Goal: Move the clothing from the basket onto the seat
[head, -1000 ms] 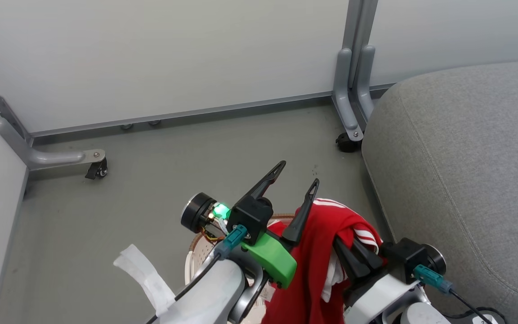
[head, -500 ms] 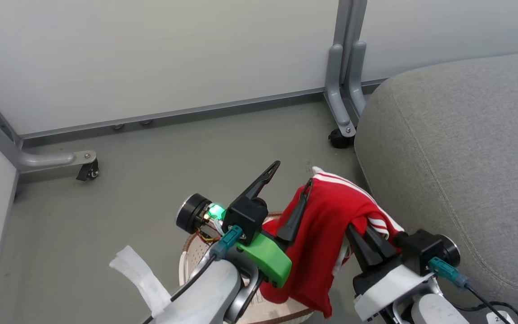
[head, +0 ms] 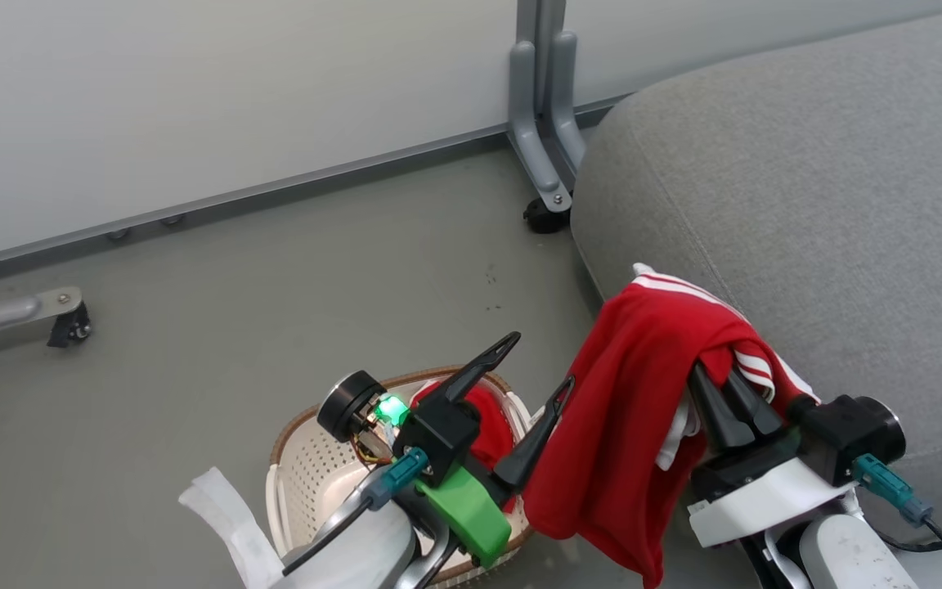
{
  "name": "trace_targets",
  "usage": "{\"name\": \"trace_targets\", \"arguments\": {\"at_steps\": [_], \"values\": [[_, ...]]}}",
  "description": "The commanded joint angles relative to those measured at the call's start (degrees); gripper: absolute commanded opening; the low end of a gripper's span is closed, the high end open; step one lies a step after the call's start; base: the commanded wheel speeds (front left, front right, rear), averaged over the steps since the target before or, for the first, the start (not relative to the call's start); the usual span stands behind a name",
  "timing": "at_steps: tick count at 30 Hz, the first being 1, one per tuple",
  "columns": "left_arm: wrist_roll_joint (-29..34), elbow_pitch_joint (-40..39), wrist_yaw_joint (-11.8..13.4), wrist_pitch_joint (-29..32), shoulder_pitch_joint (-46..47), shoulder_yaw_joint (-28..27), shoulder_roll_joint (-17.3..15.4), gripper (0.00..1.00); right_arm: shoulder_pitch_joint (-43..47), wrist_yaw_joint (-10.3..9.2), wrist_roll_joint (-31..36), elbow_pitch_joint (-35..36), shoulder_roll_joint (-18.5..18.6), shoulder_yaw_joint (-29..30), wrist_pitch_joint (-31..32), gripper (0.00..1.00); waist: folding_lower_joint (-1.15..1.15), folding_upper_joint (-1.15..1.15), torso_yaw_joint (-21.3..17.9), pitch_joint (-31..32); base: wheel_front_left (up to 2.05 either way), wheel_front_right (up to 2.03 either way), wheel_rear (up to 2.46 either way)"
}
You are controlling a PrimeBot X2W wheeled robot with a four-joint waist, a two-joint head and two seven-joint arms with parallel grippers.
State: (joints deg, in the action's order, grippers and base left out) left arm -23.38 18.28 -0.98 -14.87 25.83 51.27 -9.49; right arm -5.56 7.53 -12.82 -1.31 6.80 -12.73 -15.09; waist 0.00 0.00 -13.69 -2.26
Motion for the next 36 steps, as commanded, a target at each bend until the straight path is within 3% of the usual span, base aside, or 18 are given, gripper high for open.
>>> {"name": "trace_targets", "arguments": {"at_steps": [1, 8, 18, 27, 31, 36], "values": [[0.79, -0.50, -0.61, -0.34, -0.53, -0.07, -0.75, 1.00, 0.42, -0.07, 0.47, 0.78, -0.10, 0.51, -0.11, 0.00, 0.00, 0.00, -3.79, -2.75, 0.00, 0.00, 0.00], [-0.01, -1.01, -2.60, -0.37, -2.09, 0.17, -2.68, 1.00, 1.75, -0.08, 1.19, 4.77, -1.20, 3.10, -0.11, 0.00, 0.00, 0.00, -10.24, -5.96, 0.00, 0.00, 0.00], [1.63, -0.19, -3.50, 0.60, -1.74, 2.72, -5.05, 1.00, 4.26, -0.08, 2.29, 10.44, -2.96, 6.22, -0.11, 0.00, 0.00, 0.00, -17.96, -11.98, 0.00, 0.00, 0.00], [2.34, -0.41, -4.96, 2.80, 1.35, 5.40, -5.89, 1.00, 2.98, -0.08, 3.49, 14.27, -3.81, 10.39, -0.11, 0.00, 0.00, 0.00, -18.61, -18.17, 0.00, 0.00, 0.00], [2.87, -1.98, -5.53, 4.47, 4.23, 6.18, -7.11, 1.00, -4.52, -0.09, 3.17, 17.47, -3.79, 14.35, -0.13, 0.00, 0.00, 0.00, -18.04, -23.59, 0.00, 0.00, 0.00], [3.92, -3.38, -6.06, 6.61, 9.71, 8.38, -7.37, 1.00, -16.66, -0.08, 2.68, 21.31, -2.40, 24.26, -0.11, 0.00, 0.00, 0.00, -13.37, -30.22, 0.00, 0.00, 0.00]]}}
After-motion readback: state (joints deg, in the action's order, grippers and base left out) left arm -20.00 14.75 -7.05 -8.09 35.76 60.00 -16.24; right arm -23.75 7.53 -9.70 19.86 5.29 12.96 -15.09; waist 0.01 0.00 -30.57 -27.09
